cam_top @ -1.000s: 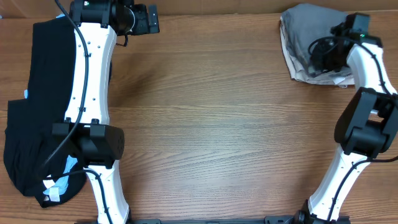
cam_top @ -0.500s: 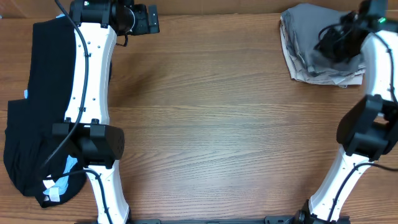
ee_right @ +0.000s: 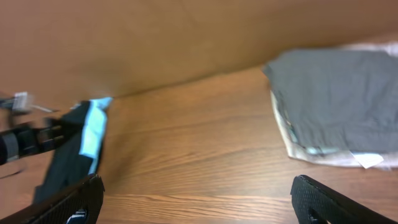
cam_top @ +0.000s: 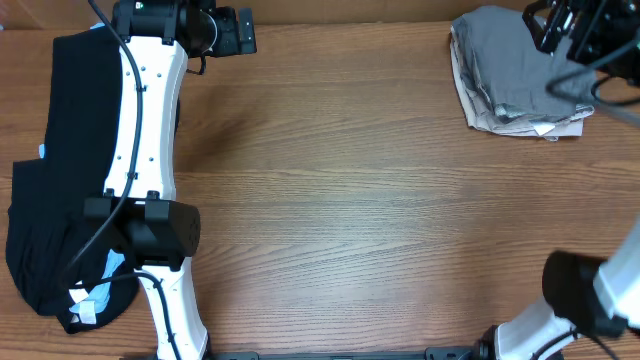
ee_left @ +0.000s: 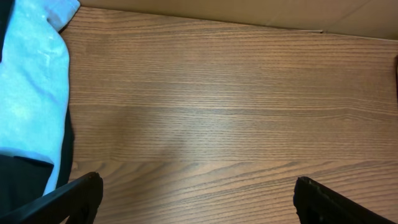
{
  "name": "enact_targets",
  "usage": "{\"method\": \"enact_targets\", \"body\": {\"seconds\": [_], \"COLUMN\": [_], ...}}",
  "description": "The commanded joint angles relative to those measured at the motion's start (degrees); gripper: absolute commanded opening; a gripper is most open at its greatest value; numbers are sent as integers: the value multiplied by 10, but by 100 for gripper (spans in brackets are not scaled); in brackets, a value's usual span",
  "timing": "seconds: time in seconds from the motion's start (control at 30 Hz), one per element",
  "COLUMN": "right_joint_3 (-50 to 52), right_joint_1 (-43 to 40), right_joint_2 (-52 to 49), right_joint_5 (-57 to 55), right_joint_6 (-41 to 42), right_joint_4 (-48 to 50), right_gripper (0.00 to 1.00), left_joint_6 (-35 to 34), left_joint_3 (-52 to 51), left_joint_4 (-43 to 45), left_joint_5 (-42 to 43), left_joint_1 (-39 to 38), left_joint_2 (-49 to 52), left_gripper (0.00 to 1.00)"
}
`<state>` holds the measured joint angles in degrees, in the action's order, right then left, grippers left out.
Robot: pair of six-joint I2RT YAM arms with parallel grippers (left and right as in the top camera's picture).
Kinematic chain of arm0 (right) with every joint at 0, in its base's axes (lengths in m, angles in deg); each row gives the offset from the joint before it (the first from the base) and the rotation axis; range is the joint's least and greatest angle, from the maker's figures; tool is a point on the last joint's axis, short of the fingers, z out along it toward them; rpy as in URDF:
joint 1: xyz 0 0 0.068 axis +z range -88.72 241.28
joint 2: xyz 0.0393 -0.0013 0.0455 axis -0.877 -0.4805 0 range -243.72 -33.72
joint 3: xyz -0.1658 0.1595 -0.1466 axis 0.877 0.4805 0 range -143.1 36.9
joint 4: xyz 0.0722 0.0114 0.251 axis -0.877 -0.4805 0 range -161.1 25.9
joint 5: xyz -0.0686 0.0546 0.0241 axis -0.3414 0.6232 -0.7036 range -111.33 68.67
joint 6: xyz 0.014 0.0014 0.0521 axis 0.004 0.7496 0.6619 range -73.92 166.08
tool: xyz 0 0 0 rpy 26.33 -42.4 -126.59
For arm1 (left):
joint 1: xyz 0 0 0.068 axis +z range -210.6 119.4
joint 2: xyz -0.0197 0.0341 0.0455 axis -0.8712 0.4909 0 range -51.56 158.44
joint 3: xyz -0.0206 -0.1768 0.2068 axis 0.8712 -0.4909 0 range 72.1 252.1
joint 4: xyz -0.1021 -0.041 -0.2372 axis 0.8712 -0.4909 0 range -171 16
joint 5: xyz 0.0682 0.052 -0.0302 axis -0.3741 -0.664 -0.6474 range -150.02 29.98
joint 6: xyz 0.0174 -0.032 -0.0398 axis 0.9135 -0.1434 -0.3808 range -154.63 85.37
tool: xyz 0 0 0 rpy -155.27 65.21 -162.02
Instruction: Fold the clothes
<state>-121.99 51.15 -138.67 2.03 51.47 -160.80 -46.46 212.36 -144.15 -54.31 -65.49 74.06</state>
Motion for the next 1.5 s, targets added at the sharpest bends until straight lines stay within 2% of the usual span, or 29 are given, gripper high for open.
{"method": "enact_targets", "body": {"seconds": [0.0, 0.23, 0.47, 0.67, 0.87, 1.03, 1.27, 1.47], "right_joint_3": [0, 1, 7, 76, 310, 588, 982, 1258], "right_joint_1": [0, 0, 2, 67, 129, 131, 130, 130], "right_joint_2": [4, 8, 15, 86, 234, 393, 633, 812], "right_joint_5": [3, 1, -2, -90, -134, -133, -133, -133], "right_joint_6": [8, 2, -46, -37, -33, 1, 2, 4], "right_joint_4": [-2, -3, -3, 28, 207, 397, 654, 838], "right_gripper": [100, 100, 100, 100, 100, 100, 100, 100], "left_joint_6": [9, 9, 9, 9, 9, 9, 9, 9], "left_joint_3": [0, 0, 0, 0, 0, 0, 0, 0], "left_joint_4": [1, 1, 1, 1, 1, 1, 1, 1], "left_joint_5": [-4, -4, -3, -3, -3, -3, -4, -3], "left_joint_1": [-3, -3, -3, -3, -3, -3, -3, -3], "left_joint_2": [-3, -3, -3, -3, -3, -3, -3, -3], "left_gripper": [100, 100, 100, 100, 100, 100, 100, 100]}}
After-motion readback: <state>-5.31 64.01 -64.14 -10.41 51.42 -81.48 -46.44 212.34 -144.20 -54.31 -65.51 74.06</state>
